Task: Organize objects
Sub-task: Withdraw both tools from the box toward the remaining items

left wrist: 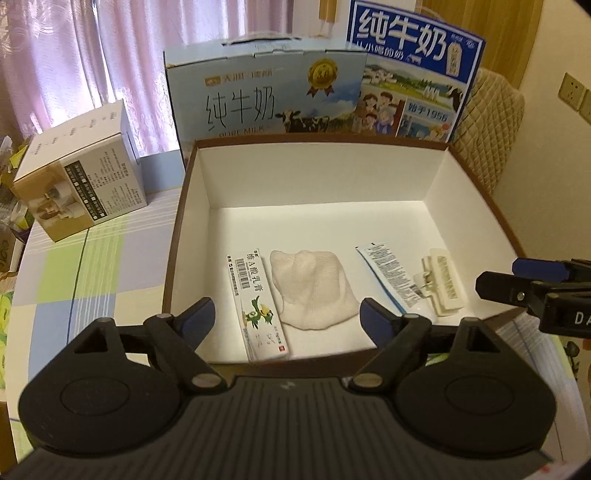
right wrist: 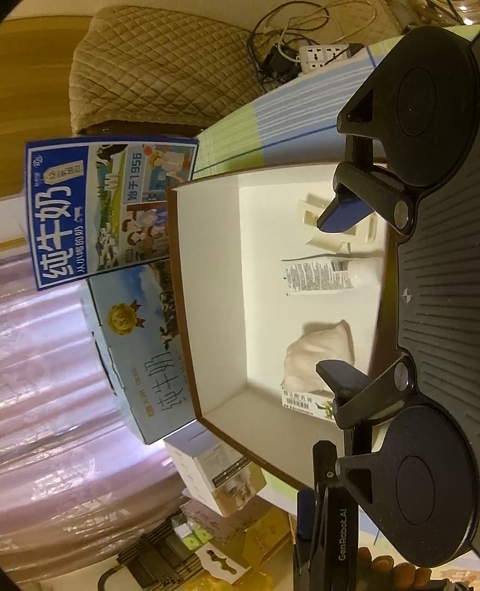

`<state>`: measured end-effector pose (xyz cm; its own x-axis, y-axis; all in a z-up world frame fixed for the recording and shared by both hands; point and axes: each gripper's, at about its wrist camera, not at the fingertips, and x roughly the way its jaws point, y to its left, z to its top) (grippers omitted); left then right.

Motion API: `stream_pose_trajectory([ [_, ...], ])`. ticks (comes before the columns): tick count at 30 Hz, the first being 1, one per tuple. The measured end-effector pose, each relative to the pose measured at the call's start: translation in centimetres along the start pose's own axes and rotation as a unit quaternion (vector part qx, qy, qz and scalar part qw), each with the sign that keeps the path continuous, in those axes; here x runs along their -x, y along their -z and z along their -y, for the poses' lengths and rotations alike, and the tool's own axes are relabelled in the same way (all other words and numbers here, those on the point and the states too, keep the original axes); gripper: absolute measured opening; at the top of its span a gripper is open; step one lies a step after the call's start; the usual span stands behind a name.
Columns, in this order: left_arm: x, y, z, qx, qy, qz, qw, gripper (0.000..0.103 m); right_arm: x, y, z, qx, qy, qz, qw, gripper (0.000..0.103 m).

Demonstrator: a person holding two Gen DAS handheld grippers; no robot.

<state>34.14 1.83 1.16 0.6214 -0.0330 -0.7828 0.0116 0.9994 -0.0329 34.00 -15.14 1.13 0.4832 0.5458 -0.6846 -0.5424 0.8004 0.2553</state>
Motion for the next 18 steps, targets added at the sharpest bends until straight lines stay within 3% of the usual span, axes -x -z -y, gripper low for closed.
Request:
stream_pose_trajectory([
  [18,6.8,4.3,1.7,0.021,0.016,0.023,0.9994,0.085,5.7,3.3,-1.0,-0.006,-0.017,0.014,1.0,0.074],
])
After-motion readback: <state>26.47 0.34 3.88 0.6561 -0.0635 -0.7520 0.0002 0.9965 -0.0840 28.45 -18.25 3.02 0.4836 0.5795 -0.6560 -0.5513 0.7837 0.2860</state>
